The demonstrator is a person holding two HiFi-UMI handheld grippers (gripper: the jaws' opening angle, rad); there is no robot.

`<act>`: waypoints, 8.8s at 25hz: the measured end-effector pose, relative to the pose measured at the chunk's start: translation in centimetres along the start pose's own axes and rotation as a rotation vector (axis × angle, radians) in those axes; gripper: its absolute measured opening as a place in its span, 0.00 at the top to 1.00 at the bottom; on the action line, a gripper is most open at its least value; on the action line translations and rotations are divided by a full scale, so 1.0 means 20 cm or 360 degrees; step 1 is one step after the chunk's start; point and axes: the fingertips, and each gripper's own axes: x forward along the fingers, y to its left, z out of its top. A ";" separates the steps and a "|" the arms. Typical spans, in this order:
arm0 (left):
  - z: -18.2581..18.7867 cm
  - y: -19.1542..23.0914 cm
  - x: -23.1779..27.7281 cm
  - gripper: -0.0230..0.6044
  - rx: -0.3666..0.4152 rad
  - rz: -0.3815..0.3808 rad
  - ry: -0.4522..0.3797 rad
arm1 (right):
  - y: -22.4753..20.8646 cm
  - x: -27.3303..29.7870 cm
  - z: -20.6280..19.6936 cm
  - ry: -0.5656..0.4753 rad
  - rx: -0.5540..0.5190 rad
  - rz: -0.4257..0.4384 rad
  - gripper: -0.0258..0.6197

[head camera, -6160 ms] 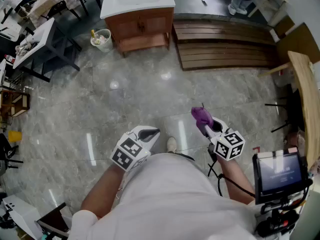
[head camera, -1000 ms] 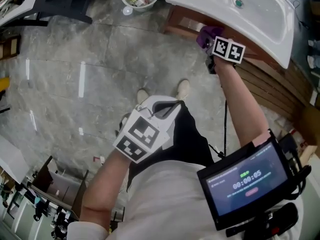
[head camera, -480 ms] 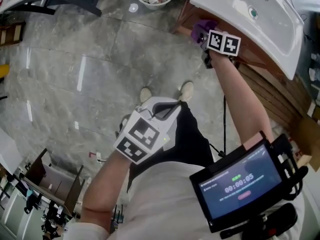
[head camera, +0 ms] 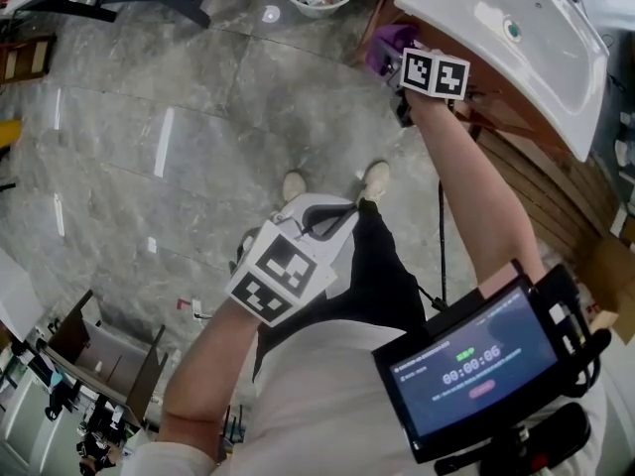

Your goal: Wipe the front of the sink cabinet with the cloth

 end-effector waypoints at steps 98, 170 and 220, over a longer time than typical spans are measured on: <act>0.22 -0.20 0.47 0.95 0.0098 -0.0090 0.0124 | -1.02 -0.56 -0.35 0.0045 0.0176 -0.0387 0.83; 0.51 -0.81 1.46 0.95 0.0426 -0.0318 0.0383 | -2.54 -1.82 -1.00 -0.0066 0.0481 -0.0828 0.83; 0.18 -0.26 0.77 0.95 0.0162 -0.0145 0.0172 | -1.48 -0.69 -0.61 0.0108 0.0304 -0.0462 0.83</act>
